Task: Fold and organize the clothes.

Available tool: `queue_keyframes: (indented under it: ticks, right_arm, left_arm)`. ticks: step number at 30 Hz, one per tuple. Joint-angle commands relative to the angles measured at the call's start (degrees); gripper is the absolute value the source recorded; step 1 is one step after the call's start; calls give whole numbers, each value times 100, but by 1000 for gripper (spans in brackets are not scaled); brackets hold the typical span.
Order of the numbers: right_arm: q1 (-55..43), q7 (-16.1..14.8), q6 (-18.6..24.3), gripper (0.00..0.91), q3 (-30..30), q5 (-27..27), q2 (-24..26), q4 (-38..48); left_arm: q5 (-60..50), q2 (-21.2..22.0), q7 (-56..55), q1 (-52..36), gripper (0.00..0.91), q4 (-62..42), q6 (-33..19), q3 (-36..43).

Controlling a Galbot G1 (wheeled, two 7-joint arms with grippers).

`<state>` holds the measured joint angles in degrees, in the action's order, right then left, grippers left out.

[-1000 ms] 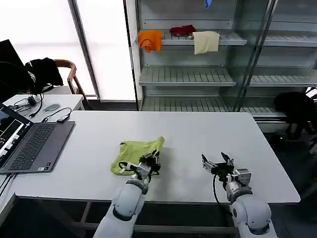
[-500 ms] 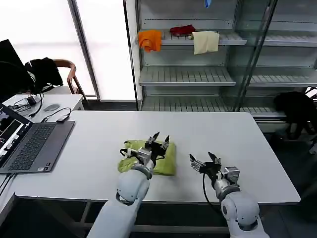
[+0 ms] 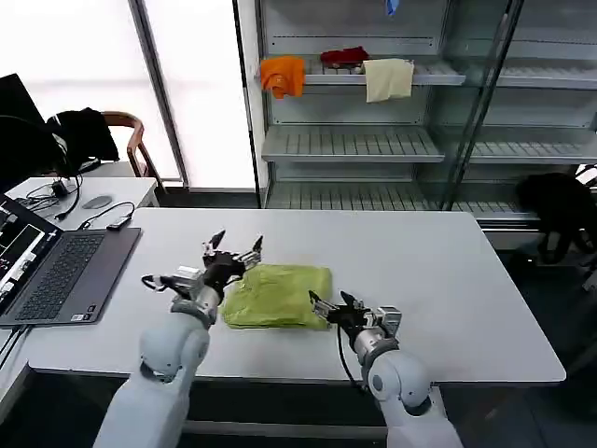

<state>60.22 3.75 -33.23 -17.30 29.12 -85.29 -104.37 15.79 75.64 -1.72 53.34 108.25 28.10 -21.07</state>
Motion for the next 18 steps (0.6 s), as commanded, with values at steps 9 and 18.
queue_keyframes:
  ticks: [9, 18]
  right_arm:
    - [-166, 1053, -7, 0, 319, 560, -113, 317]
    - [-76, 1068, -3, 0, 181, 468, -107, 224]
  left_arm:
    - [375, -348, 55, 706, 907, 507, 167, -738]
    - [325, -300, 41, 828, 907, 479, 165, -758]
